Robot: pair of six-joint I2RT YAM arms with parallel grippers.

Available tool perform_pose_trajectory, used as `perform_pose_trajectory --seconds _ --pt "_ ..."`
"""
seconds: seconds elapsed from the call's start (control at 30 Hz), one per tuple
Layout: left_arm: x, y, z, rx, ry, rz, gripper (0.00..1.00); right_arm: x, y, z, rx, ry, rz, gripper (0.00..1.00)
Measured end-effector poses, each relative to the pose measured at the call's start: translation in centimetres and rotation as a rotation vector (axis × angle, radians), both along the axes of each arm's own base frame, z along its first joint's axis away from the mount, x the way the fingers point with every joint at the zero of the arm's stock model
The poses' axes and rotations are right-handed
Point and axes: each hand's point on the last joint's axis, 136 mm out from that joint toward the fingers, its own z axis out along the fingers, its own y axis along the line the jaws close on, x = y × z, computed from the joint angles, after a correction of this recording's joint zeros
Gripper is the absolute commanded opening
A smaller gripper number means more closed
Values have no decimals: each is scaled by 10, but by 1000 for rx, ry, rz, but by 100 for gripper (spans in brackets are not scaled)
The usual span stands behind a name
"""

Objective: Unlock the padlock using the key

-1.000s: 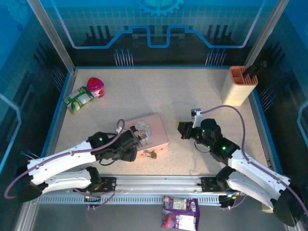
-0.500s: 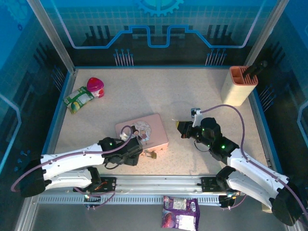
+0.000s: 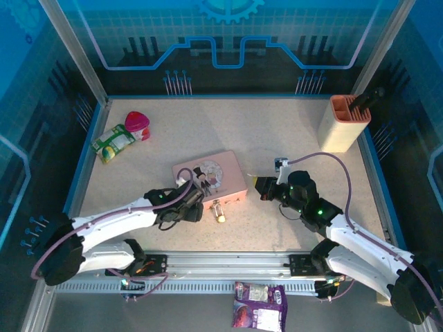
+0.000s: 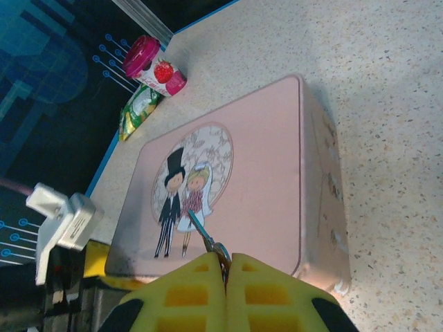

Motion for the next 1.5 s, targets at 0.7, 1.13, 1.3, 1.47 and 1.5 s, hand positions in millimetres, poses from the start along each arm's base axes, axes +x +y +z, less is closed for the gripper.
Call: perform_pose_trajectory --seconds 0.7,1.13,1.3,1.47,1.5 --pt "77 2 45 -133 -243 93 69 -6 -4 -18 39 69 -31 0" --pt "34 -57 36 -482 -285 76 67 -3 2 -19 81 90 -35 0" --pt "47 -74 27 -516 -298 74 66 -7 5 -19 101 92 -25 0" --pt "55 -82 5 -486 -275 77 65 -11 5 -21 106 93 -20 0" --pt "56 -83 0 -474 -265 78 65 -11 5 -21 107 92 -20 0"
